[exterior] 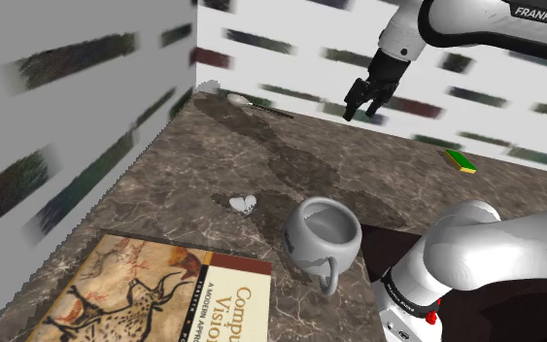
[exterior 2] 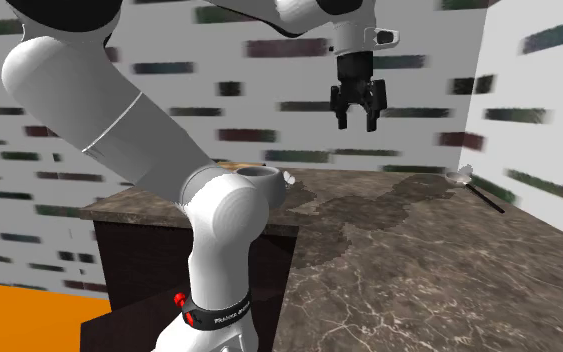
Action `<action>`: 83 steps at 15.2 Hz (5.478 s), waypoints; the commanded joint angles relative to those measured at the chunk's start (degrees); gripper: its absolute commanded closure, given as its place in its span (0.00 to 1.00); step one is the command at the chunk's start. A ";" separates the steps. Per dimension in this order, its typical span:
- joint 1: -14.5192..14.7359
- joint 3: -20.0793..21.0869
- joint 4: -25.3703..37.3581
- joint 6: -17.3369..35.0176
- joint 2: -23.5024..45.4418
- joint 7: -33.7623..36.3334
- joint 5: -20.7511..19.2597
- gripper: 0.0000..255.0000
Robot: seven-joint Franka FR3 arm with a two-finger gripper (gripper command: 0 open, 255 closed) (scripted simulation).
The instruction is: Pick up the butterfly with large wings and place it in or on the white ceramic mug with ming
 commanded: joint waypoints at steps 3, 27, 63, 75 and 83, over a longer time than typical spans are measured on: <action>0.91 2.34 -0.57 0.54 1.37 2.40 1.10 0.00; 10.32 27.19 10.04 8.38 35.72 31.08 8.31 0.00; 10.64 27.25 10.45 6.57 34.54 31.17 8.95 1.00; 10.44 26.57 17.88 -2.72 32.56 30.83 9.27 1.00; 10.28 26.24 23.81 -8.87 32.33 30.91 9.18 1.00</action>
